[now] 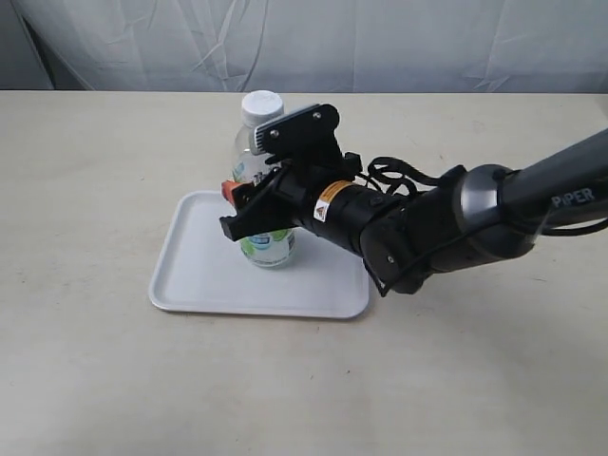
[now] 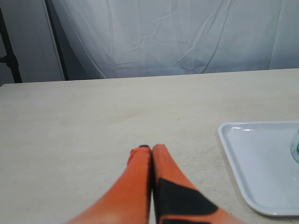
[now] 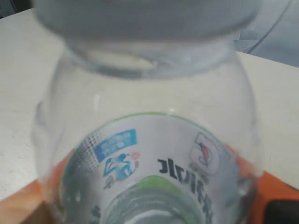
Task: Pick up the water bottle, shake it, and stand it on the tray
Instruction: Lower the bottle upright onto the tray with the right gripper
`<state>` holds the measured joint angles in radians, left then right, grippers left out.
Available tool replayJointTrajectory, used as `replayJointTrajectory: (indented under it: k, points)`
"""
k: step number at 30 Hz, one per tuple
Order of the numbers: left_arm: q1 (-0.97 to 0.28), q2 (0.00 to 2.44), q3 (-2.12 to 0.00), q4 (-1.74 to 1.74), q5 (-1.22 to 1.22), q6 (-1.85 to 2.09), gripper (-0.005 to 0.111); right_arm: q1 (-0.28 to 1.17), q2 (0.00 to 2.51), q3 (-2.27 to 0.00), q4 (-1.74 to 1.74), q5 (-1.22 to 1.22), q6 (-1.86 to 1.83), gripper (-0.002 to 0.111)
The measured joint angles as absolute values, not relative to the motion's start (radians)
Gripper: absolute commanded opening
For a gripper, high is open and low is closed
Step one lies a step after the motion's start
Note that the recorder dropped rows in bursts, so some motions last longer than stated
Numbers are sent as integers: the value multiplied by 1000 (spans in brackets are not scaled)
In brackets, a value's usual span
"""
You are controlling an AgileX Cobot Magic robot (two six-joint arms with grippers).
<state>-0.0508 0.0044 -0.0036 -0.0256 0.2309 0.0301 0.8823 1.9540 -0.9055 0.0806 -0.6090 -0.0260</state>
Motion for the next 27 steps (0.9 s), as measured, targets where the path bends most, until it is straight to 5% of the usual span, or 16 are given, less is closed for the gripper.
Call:
replayJointTrajectory:
  k: [27]
  points:
    - [-51,4,-4,-26,231,30,0,882,1899,-906,93,-496,-23,76]
